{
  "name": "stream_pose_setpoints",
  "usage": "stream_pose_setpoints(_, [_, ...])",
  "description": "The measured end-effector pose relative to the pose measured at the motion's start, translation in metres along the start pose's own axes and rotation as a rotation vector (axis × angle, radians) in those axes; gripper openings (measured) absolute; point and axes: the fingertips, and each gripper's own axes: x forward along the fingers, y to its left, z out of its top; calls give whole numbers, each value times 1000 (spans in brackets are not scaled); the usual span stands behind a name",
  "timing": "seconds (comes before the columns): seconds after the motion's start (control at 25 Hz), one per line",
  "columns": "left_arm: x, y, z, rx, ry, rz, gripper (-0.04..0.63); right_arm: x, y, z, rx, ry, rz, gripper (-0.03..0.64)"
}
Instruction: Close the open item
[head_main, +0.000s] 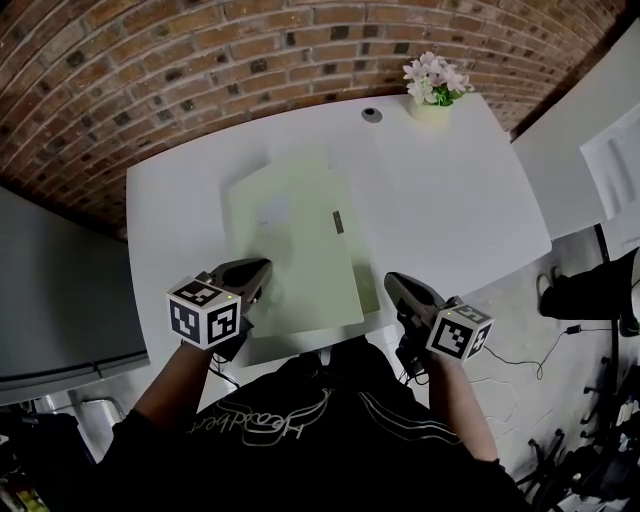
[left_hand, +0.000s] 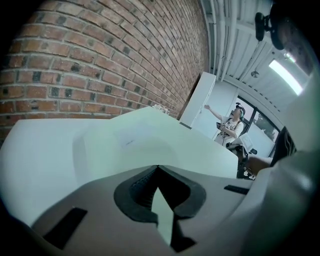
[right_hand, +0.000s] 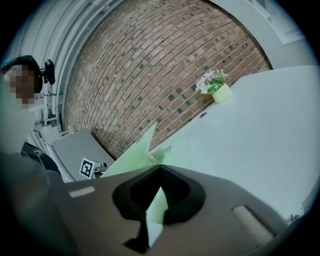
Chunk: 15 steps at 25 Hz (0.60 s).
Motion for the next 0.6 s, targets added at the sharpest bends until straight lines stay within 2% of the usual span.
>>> stream_pose_setpoints(0.6, [12,-2,-3,18,42,63,2,21,-24,4,1,107,2,3])
